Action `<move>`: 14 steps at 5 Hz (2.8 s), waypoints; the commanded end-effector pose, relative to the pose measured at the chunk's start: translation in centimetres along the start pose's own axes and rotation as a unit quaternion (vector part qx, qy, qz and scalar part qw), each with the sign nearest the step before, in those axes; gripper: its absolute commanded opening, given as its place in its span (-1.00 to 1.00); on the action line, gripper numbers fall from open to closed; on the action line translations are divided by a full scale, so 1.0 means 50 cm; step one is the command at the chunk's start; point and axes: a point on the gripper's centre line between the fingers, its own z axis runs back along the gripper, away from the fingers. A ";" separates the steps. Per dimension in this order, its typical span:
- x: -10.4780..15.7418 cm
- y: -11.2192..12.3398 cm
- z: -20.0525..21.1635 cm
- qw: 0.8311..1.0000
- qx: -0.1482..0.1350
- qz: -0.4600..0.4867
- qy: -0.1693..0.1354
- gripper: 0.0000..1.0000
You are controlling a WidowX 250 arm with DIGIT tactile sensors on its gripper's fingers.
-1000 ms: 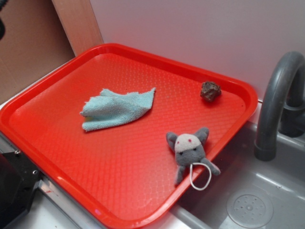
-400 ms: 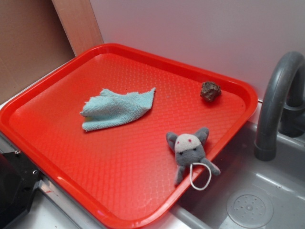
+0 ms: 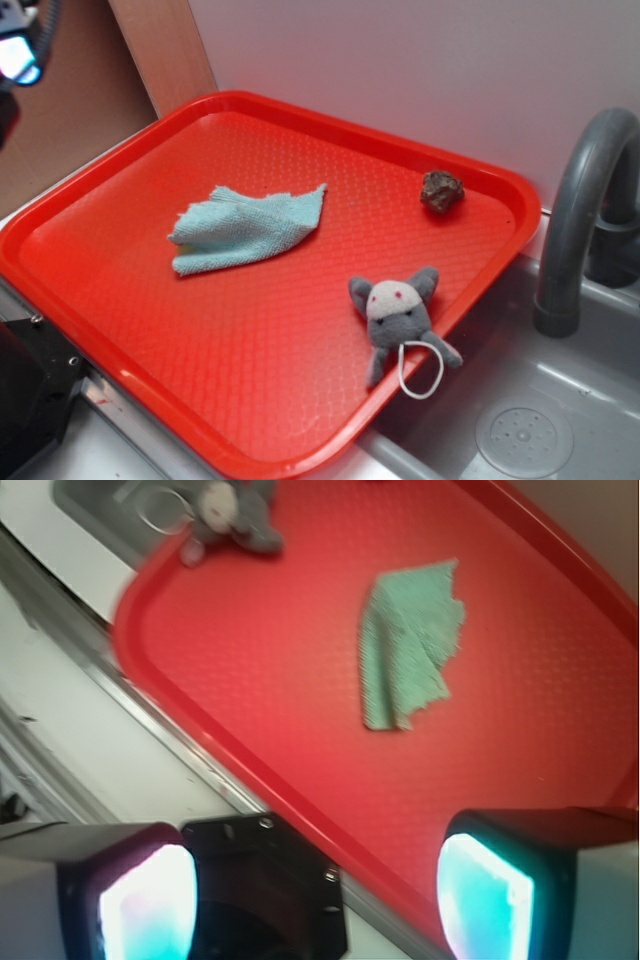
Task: Grab the blue cloth.
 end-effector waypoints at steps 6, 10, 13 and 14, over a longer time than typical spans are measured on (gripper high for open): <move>0.181 0.137 -0.314 0.994 -0.020 -0.026 0.107 1.00; 0.143 0.119 -0.216 0.991 -0.008 0.090 0.099 -1.00; -0.040 0.104 0.072 0.893 -0.115 0.433 0.034 -1.00; -0.038 0.056 0.122 0.878 -0.103 0.464 -0.054 -1.00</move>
